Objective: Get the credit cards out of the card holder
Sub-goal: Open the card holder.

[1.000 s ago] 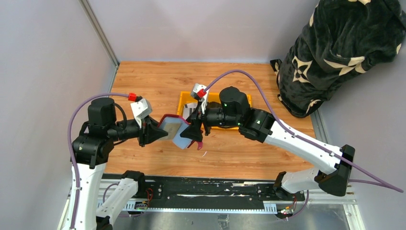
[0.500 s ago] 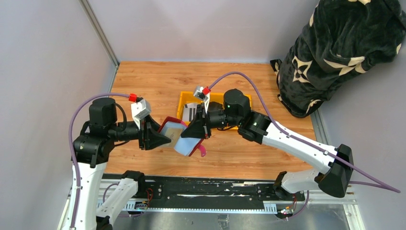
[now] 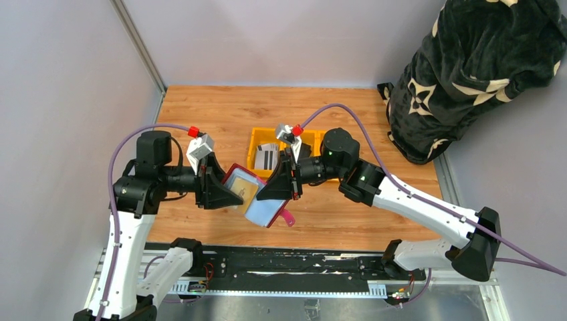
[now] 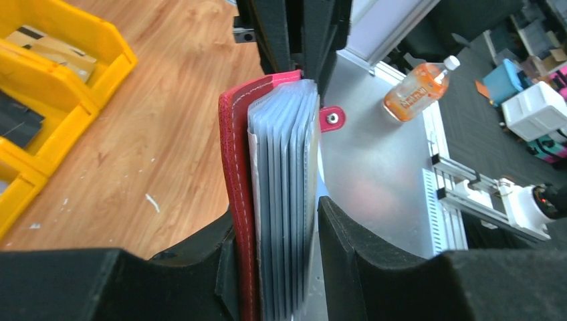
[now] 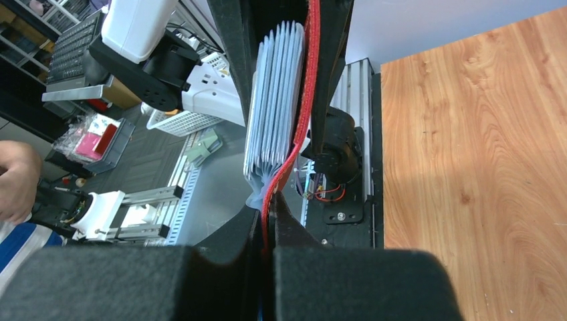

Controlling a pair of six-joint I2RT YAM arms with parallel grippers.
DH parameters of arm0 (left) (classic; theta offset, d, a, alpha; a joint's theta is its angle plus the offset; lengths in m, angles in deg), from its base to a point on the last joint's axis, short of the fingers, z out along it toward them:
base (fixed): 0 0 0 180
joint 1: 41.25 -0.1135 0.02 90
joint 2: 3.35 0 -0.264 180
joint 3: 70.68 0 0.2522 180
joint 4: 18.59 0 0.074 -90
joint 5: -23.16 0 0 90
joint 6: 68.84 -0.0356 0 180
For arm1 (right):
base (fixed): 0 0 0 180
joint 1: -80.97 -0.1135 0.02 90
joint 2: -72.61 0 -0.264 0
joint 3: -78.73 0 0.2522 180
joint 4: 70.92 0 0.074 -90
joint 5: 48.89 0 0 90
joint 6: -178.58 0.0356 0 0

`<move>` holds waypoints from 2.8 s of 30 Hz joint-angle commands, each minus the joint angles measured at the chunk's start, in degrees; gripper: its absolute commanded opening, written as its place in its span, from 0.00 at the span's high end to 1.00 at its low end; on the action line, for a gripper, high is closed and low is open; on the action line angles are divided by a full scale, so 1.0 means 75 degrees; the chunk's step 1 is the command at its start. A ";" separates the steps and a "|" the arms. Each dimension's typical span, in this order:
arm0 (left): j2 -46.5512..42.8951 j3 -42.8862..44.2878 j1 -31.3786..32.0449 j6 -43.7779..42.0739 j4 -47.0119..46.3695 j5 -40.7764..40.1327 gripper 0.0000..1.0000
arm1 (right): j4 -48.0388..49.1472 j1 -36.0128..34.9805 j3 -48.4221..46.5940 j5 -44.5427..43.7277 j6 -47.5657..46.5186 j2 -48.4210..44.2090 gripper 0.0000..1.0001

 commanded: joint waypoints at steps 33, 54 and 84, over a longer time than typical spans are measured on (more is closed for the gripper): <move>-0.0767 -0.0751 0.0057 0.3585 -0.3088 -0.2573 1.00 | 0.0760 0.0232 0.0235 -0.3234 0.0466 -0.1803 0.32; -0.1500 -0.1738 0.0057 0.6217 -0.5615 -0.1982 1.00 | 0.2522 -0.0258 0.1125 -0.2236 0.1982 -0.0477 0.41; -0.1776 -0.1999 0.0057 0.6826 -0.6256 -0.0532 0.74 | 0.3207 -0.0012 0.0803 -0.2780 0.2633 0.0307 0.97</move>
